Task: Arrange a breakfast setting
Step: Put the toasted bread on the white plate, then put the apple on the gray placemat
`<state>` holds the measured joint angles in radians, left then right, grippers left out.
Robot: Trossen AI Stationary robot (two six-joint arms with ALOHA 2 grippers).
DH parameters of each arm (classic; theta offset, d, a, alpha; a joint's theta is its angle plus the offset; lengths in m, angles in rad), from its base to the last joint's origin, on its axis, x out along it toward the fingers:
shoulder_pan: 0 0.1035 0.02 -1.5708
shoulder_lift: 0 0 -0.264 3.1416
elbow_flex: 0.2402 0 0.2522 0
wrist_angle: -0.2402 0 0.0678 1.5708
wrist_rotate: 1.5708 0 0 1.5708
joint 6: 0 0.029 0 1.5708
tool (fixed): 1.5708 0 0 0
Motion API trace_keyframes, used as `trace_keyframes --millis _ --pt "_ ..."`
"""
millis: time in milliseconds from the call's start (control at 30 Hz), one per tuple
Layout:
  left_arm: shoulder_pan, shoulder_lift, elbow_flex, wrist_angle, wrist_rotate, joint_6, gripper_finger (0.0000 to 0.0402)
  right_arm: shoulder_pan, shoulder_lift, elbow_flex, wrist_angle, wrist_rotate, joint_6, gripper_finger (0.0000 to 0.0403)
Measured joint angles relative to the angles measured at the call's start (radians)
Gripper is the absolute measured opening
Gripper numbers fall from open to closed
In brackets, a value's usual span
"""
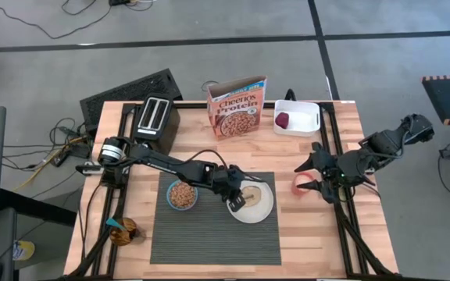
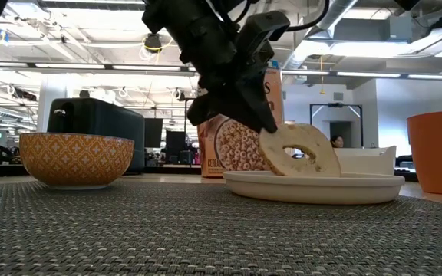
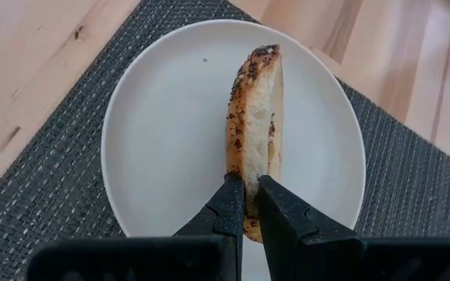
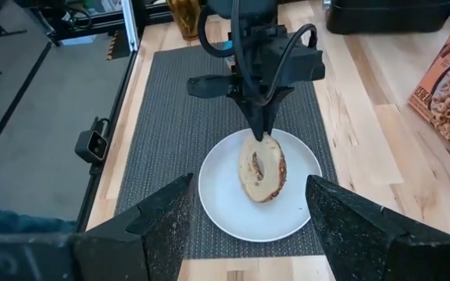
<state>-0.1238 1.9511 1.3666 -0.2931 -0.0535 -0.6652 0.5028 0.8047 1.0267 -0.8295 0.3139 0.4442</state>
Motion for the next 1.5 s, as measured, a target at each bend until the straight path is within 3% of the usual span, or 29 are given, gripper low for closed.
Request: trace_keyframes --millis 333,1067,1300,1500 --pt "0.000 0.000 0.000 -0.011 0.000 0.007 0.0034 -0.028 0.016 0.000 0.000 0.013 0.008 0.0272" --pt "0.001 0.000 0.000 -0.007 0.011 0.001 0.0200 -0.026 0.020 0.000 -0.001 0.025 -0.009 0.0272" --pt "0.003 -0.005 0.014 -0.018 0.065 -0.051 0.0209 -0.026 0.020 0.000 -0.009 0.025 -0.011 0.0272" --pt "0.003 -0.044 0.089 -0.041 0.052 -0.046 0.0202 -0.026 0.020 0.000 -0.012 0.025 -0.031 0.0272"
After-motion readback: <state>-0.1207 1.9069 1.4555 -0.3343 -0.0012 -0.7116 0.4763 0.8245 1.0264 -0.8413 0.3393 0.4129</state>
